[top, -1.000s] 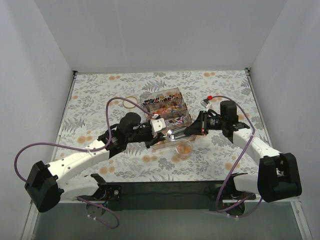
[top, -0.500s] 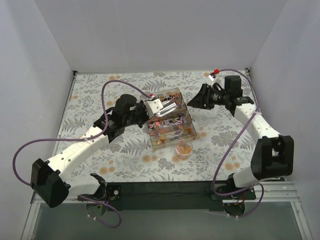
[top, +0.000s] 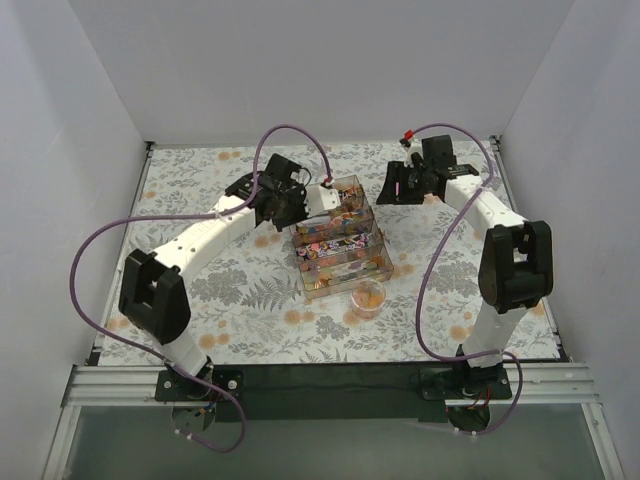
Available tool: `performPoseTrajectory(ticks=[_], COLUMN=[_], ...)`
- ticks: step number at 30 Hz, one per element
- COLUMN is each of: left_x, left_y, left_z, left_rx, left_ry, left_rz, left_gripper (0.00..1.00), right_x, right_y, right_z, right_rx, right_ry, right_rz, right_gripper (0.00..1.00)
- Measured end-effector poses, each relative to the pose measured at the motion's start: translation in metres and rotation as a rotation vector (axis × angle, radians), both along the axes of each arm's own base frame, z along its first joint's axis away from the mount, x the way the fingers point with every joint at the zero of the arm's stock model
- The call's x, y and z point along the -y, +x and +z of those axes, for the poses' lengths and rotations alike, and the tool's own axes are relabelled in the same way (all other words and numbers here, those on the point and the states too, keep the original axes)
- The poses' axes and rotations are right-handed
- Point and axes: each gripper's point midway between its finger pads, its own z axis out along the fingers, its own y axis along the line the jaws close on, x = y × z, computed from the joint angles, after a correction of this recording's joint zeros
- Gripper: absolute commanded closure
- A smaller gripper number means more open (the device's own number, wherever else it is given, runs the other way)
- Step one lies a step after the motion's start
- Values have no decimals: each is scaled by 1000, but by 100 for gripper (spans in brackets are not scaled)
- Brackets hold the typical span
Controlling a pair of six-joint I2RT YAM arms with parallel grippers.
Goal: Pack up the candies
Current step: Scoop the fake candies from the storage box.
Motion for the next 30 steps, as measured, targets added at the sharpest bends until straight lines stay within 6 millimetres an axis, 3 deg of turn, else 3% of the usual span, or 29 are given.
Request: performPoseTrajectory(ticks=[8,14,20,30], left_x=[-25,-44,-41,-26], left_y=[20,17,17,21], left_z=[-12,-20,-19,-29], left_rx=[-36,-42,15,68], left_ry=[239,376,459,551], left_rz=[35,51,22,-42], left_gripper=[100,100,100,100], right_x=[-5,-7,-11,-23], right_y=[25,32,40,48], right_z=[-11,-21,-37,-36], right_rx=[79,107,120,189], right_ry=[-149,-204,-238,-275], right_rz=[21,33,51,64], right_gripper=[39,38,38,38])
